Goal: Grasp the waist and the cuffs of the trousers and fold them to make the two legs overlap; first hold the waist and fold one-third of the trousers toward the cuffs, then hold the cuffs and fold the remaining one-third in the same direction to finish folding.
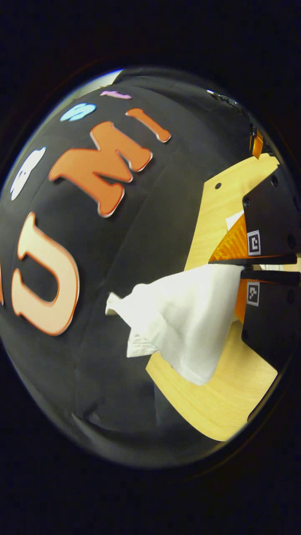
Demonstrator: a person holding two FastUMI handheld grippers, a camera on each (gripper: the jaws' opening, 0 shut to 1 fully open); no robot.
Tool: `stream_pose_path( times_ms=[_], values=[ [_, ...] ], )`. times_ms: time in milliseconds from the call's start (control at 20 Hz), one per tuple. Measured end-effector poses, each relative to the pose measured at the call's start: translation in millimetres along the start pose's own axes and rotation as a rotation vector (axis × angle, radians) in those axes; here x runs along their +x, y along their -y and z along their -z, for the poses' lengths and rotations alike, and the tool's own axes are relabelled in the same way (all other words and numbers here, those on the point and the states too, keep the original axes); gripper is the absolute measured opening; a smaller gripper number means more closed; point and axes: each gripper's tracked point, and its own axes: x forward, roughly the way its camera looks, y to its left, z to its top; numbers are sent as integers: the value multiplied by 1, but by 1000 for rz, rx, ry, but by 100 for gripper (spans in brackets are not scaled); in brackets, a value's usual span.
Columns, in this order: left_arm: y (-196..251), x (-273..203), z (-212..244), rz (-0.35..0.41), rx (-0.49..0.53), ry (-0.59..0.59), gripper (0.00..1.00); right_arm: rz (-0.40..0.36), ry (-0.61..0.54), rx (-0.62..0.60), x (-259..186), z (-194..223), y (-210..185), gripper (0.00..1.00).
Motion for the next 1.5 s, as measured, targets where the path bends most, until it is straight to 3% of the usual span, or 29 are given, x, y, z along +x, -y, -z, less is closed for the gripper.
stream_pose_path(
  times_ms=[250,350,600,800,950,1050,1150,1200,1250,1500],
  values=[
    [85,48,64,88,124,-114,9,33,-7,40,-7,6,39,89],
    [108,64,103,90,180,-189,9,45,-12,53,-9,8,51,89],
    [133,80,185,61,336,-357,11,64,-23,71,-10,11,73,89],
    [148,68,202,103,371,-405,17,65,-32,81,-6,13,78,89],
    [172,47,218,181,343,-461,28,54,-41,80,-2,15,74,89],
    [173,34,222,214,370,-498,42,38,-41,72,0,14,67,89],
    [173,28,223,230,400,-500,51,22,-41,61,2,13,58,89],
    [172,23,220,239,403,-497,51,16,-38,52,3,11,54,89],
    [169,18,210,237,406,-482,61,10,-30,38,4,8,49,89],
    [141,-5,159,177,453,-350,85,-22,29,-29,-2,-15,16,89]
  ],
)
